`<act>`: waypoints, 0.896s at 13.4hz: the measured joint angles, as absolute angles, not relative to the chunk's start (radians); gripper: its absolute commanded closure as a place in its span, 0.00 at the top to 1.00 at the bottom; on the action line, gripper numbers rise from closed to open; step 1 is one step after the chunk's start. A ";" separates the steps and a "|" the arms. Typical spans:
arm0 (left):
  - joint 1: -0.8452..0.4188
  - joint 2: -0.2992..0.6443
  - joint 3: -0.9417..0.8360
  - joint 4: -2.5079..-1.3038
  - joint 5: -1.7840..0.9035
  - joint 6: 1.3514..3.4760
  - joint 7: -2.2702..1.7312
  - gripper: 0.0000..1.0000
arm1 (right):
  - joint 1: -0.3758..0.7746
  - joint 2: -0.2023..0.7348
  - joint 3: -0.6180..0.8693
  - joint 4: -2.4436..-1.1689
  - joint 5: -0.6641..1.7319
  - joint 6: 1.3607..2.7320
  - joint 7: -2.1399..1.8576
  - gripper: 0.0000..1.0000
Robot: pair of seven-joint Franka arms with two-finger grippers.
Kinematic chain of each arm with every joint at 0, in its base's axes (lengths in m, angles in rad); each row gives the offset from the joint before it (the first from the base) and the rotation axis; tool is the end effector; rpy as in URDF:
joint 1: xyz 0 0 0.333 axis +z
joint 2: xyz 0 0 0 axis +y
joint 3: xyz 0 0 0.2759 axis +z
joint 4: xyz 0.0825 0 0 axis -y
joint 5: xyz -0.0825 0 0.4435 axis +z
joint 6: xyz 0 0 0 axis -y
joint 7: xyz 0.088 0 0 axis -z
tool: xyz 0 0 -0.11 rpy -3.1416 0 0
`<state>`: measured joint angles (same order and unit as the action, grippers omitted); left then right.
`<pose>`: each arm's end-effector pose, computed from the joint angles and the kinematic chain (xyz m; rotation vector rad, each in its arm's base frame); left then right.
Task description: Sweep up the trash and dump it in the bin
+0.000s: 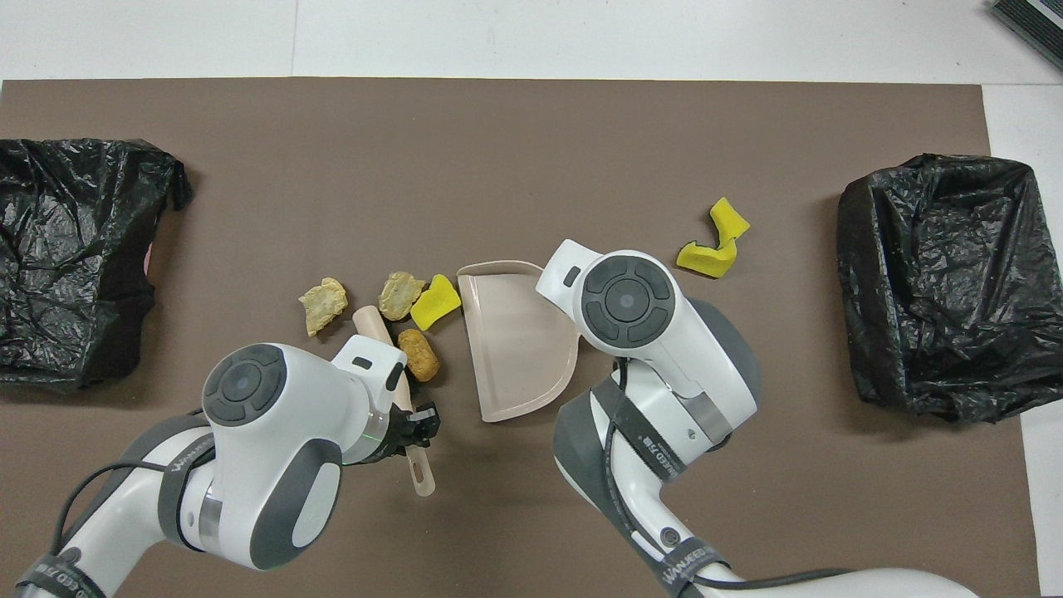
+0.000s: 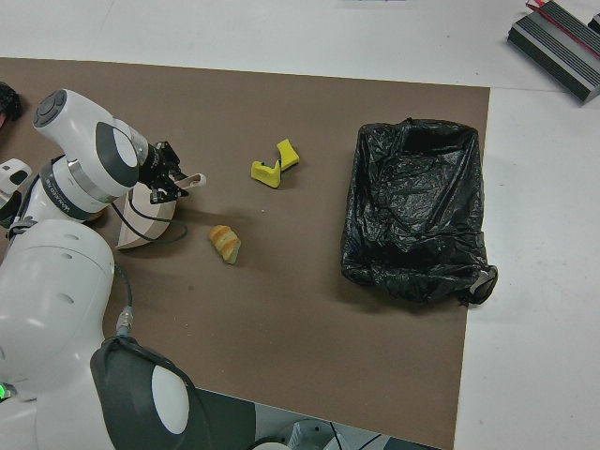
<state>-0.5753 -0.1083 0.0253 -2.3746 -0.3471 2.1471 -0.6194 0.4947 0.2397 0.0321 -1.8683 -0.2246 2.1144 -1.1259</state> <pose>0.4366 -0.2856 0.2777 2.9201 0.4070 -0.3773 0.5747 0.3211 0.3170 1.8786 2.2902 -0.0713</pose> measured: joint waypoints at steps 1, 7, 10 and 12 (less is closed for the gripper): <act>-0.599 -0.108 0.023 -2.374 -0.347 2.150 -0.588 0.00 | 0.502 0.240 0.032 -1.871 -0.225 2.114 -1.113 0.00; -0.741 -0.108 0.013 -2.329 -0.345 2.176 -0.504 0.00 | 0.529 0.259 0.032 -1.888 -0.229 2.131 -1.027 0.00; -0.744 -0.109 0.023 -2.244 -0.345 2.067 -0.503 0.00 | 0.532 0.263 0.032 -1.888 -0.229 2.131 -1.017 0.00; -0.685 -0.110 0.037 -2.176 -0.317 1.949 -0.484 0.00 | 0.532 0.263 0.032 -1.888 -0.229 2.131 -1.017 0.00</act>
<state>-0.6845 -0.1102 0.0366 -2.1761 -0.3170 1.9489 -0.4844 0.5318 0.2629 0.0317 -1.8884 -0.2295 2.1313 -1.0172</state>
